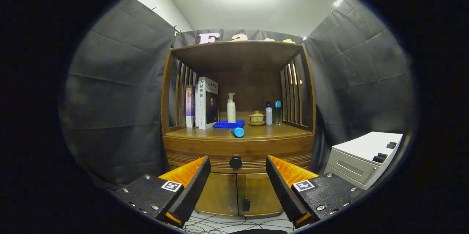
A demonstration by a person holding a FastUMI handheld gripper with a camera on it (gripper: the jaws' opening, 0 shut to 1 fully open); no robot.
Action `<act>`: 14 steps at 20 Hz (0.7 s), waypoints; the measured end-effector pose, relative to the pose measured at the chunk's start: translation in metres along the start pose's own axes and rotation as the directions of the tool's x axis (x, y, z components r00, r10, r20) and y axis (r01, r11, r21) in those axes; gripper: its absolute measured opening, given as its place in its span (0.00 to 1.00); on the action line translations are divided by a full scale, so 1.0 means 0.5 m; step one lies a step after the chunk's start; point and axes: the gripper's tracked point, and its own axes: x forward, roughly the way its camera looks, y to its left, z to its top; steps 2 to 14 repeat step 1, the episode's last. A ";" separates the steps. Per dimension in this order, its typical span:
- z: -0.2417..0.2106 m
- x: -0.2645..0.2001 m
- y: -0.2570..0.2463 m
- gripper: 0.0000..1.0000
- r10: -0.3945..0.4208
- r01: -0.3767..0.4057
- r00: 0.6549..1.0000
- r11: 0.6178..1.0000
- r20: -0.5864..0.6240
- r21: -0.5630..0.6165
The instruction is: Pull open the drawer, take out the items inside it, and place them on the countertop above the cabinet.
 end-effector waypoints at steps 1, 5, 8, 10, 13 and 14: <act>0.005 -0.002 -0.002 0.94 0.001 -0.001 1.000 1.000 0.007 0.005; 0.005 -0.002 -0.002 0.94 0.001 -0.001 1.000 1.000 0.007 0.005; 0.005 -0.002 -0.002 0.94 0.001 -0.001 1.000 1.000 0.007 0.005; 0.005 -0.002 -0.002 0.94 0.001 -0.001 1.000 1.000 0.007 0.005; 0.005 -0.002 -0.002 0.94 0.001 -0.001 1.000 1.000 0.007 0.005; 0.005 -0.002 -0.002 0.94 0.001 -0.001 1.000 1.000 0.007 0.005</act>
